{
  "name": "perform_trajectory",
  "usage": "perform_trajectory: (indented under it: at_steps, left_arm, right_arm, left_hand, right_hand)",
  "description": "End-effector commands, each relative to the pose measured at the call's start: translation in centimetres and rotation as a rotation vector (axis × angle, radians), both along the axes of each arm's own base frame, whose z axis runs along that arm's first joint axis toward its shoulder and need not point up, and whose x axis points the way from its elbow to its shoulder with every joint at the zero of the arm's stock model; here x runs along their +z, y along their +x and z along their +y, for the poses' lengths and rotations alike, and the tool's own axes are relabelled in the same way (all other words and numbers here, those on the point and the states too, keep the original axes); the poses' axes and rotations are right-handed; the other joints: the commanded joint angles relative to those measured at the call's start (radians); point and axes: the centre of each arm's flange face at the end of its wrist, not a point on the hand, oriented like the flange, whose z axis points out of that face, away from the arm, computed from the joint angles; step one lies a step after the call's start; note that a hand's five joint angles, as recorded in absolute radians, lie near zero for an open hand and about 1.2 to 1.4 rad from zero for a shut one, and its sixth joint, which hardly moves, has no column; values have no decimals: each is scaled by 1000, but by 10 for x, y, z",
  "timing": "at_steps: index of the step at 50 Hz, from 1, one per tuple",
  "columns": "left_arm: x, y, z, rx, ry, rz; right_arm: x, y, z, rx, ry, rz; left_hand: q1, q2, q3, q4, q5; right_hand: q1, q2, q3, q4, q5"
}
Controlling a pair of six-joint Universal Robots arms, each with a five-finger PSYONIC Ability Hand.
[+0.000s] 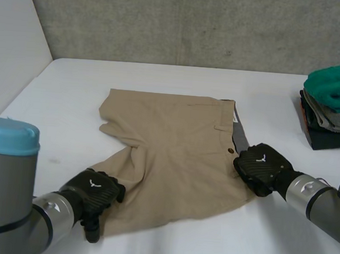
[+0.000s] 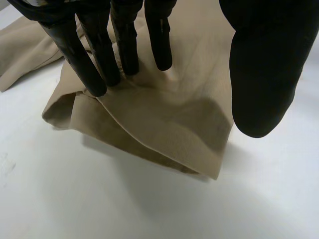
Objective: Fold the laundry.
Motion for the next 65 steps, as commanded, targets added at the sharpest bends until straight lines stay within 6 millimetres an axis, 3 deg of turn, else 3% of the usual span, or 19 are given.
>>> perform_trajectory:
  at_steps: [1, 6, 10, 11, 13, 17, 21, 29, 38, 42, 44, 49, 53, 58, 62, 64, 65]
  left_arm:
    - [-16, -4, -3, -16, -67, -68]
    - [-22, -11, -2, -43, -115, -90]
    - [-28, -12, -5, -45, -141, -121]
    - [-29, -13, -8, -39, -153, -128]
    - [-28, -13, -10, -33, -168, -130]
    - [-24, -15, -15, -25, -190, -124]
    - [-13, -13, -27, 1, -222, -90]
    - [33, -5, -60, 82, -337, 7]
    - [56, -5, -77, 110, -326, 72]
    - [52, -7, -73, 95, -277, 79]
    - [50, -10, -69, 80, -260, 78]
    - [38, -9, -48, 42, -175, 34]
    - [32, -3, -15, -37, -78, -44]
    - [26, 11, 33, -182, 101, -192]
    - [28, 10, 44, -256, 149, -228]
    - [29, 6, 37, -259, 129, -225]
    - [28, 0, 24, -249, 102, -220]
  right_arm:
    - [10, 9, 3, -96, 38, -37]
    - [17, 13, 7, -144, 68, -84]
    - [23, 15, 7, -161, 69, -101]
    - [25, 14, 9, -161, 71, -98]
    - [28, 12, 10, -164, 75, -92]
    - [36, 4, 15, -169, 95, -63]
    - [43, -3, 22, -137, 94, -14]
    - [33, -7, 37, -20, 90, 45]
    - [11, 3, 20, -39, 23, 8]
    - [2, 8, 7, -104, -30, -22]
    - [1, 11, 4, -137, -60, -27]
    - [12, 9, 14, -153, -48, -11]
    - [36, -3, 33, -108, 14, 34]
    - [60, -34, 63, 19, 225, 219]
    - [70, -38, 69, 141, 311, 312]
    - [68, -34, 66, 147, 321, 324]
    - [66, -30, 60, 120, 331, 325]
  left_hand:
    - [140, 143, 144, 136, 137]
    - [313, 316, 317, 309, 310]
    - [747, 750, 751, 743, 744]
    - [952, 954, 956, 948, 949]
    - [962, 965, 966, 958, 959]
    - [962, 965, 966, 958, 959]
    - [962, 965, 966, 958, 959]
    - [962, 965, 966, 958, 959]
    - [962, 965, 966, 958, 959]
    - [962, 965, 966, 958, 959]
    - [962, 965, 966, 958, 959]
    - [962, 965, 966, 958, 959]
    - [962, 965, 966, 958, 959]
    - [962, 965, 966, 958, 959]
    - [962, 965, 966, 958, 959]
    - [962, 965, 966, 958, 959]
    - [962, 965, 966, 958, 959]
  right_hand:
    - [262, 224, 215, 204, 209]
    - [262, 224, 215, 204, 209]
    - [262, 224, 215, 204, 209]
    - [29, -8, -18, -29, -24]
    - [-96, -134, -143, -154, -149]
    - [-618, -656, -666, -677, -672]
    - [-663, -701, -710, -721, -716]
    - [-675, -713, -722, -733, -728]
    - [-537, -575, -585, -596, -591]
    - [-268, -306, -315, -326, -322]
    - [260, 222, 212, 201, 206]
    - [262, 224, 215, 204, 209]
    - [262, 224, 215, 204, 209]
    - [262, 224, 215, 204, 209]
    - [262, 224, 215, 204, 209]
    - [262, 224, 215, 204, 209]
    - [262, 224, 215, 204, 209]
